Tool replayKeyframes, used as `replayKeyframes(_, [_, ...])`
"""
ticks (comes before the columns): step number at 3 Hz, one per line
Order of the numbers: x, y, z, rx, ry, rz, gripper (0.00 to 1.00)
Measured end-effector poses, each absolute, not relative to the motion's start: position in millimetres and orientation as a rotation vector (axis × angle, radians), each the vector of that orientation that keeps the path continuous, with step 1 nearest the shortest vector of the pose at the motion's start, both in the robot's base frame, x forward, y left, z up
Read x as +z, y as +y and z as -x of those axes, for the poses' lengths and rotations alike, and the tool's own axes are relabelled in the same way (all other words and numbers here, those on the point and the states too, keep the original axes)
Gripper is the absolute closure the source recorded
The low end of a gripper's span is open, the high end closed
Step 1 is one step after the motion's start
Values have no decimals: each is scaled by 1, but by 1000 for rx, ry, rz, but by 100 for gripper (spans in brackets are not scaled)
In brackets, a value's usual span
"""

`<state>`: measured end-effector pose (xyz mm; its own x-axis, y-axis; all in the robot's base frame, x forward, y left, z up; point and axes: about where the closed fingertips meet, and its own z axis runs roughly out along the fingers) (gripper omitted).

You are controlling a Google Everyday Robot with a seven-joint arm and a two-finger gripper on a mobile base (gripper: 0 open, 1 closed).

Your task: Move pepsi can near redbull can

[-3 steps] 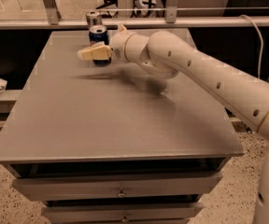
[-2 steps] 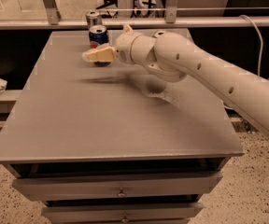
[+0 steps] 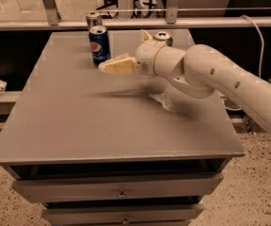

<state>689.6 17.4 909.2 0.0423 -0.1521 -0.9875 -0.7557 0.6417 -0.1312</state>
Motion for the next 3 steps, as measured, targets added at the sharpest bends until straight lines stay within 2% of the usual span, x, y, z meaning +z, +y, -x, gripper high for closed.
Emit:
replayKeyframes(2, [946,-46,-625,672,1362,853,0])
replayKeyframes(3, [948,-35,-603,746,1326,931,0])
